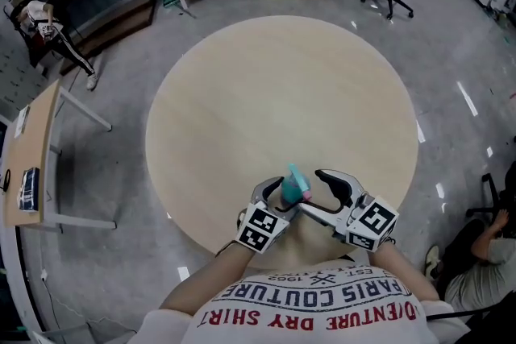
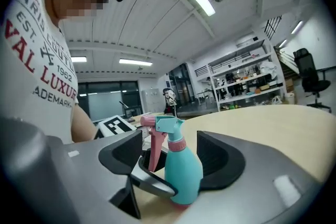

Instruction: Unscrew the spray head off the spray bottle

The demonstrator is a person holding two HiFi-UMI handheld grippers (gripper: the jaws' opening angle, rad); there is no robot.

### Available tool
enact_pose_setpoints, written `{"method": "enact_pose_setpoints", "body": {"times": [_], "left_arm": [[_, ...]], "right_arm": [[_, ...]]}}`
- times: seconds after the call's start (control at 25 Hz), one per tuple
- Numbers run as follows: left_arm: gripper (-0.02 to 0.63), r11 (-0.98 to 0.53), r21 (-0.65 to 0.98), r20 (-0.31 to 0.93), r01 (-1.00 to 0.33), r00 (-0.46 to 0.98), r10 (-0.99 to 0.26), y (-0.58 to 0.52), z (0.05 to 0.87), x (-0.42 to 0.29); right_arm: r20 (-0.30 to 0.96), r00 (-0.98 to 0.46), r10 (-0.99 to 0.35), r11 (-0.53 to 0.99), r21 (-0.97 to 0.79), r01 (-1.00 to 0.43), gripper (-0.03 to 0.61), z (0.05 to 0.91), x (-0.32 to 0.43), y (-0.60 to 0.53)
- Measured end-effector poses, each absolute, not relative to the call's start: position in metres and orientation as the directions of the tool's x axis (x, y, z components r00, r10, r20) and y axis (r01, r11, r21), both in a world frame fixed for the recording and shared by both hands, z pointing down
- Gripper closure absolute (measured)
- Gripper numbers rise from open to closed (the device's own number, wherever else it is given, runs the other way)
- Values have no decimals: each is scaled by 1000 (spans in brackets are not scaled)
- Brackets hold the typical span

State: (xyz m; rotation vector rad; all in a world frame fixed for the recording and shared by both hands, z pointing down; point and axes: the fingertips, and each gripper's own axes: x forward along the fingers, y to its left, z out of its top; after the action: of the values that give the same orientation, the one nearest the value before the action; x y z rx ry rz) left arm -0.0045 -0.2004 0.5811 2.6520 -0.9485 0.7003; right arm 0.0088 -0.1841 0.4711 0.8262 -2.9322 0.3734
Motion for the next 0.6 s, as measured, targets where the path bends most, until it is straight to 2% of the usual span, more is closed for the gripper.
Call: {"method": "enact_pose_setpoints", "body": {"times": [0.12, 0.2, 0.28, 0.36, 0.6], "left_arm": [[296, -729, 25, 508, -684, 637, -580, -198, 581, 1], [296, -713, 26, 515, -700, 621, -591, -197, 581, 2], [296, -701, 31, 518, -712, 612, -598, -197, 580, 1], [296, -698, 33, 515, -715, 611, -601, -197, 580, 1], [296, -741, 37, 506, -670, 652, -565, -197, 584, 5]], "right_arm": [[180, -799, -574, 786, -155, -599, 281, 481, 0, -191], [207, -771, -602, 769, -109, -630, 329, 485, -5, -196], [227, -749, -623, 756, -73, -650, 404, 487, -7, -200], [236, -742, -628, 752, -62, -656, 439, 488, -6, -202], [259, -780, -569, 806, -11, -592, 445, 493, -5, -202]]}}
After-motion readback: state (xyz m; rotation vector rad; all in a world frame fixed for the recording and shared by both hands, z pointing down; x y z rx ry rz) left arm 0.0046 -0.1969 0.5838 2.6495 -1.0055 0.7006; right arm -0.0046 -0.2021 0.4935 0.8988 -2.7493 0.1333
